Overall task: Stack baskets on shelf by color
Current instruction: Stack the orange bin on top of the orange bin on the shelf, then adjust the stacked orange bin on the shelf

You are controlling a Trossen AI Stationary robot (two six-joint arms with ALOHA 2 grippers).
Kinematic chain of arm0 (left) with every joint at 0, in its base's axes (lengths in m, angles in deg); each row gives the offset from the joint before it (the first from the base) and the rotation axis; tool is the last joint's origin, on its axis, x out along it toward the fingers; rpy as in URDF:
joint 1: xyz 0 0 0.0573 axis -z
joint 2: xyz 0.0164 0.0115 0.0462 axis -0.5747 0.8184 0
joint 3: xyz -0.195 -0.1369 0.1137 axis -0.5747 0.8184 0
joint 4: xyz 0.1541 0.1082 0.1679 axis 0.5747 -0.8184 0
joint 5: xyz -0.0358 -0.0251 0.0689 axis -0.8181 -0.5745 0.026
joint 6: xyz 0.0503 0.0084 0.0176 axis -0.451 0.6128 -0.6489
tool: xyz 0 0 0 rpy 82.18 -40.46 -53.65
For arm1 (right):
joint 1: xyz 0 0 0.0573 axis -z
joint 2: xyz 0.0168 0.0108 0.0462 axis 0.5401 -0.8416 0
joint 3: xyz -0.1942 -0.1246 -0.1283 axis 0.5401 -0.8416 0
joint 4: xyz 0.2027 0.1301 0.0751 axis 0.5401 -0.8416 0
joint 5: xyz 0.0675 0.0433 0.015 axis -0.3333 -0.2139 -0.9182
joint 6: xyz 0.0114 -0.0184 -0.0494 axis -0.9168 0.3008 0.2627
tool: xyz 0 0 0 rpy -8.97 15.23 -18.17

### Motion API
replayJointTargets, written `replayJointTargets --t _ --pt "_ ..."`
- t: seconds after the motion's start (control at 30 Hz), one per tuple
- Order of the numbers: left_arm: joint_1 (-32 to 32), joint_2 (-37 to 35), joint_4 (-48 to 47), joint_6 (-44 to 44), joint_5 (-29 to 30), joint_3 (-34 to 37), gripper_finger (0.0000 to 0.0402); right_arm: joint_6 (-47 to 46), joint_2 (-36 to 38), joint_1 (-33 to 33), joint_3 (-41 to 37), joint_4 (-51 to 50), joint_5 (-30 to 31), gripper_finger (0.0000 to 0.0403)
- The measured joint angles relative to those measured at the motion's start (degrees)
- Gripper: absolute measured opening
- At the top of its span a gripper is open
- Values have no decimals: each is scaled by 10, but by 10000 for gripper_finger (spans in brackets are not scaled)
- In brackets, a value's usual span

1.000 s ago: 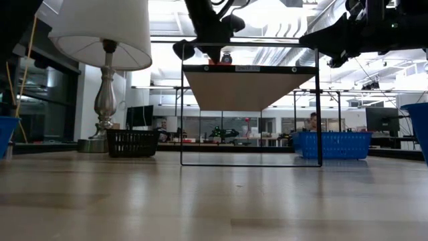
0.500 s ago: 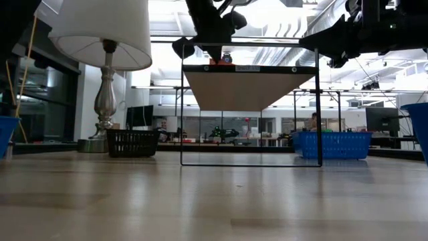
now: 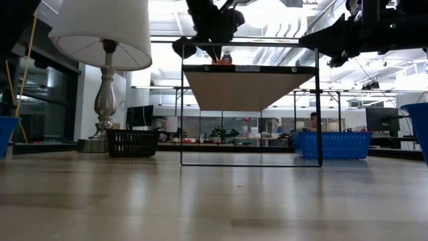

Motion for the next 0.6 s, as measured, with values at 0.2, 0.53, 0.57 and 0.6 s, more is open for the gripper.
replayJointTargets --t 0.2,0.53,0.57,0.6 --pt "15 -10 5 0 -21 0 70 0 0 0 0 -2 0 0" --pt "30 -47 28 118 61 0 114 0 0 0 0 2 1 0" --pt "30 -54 31 140 64 0 114 0 0 0 0 2 0 0" --pt "30 -65 25 171 57 0 114 0 0 0 0 2 0 0"
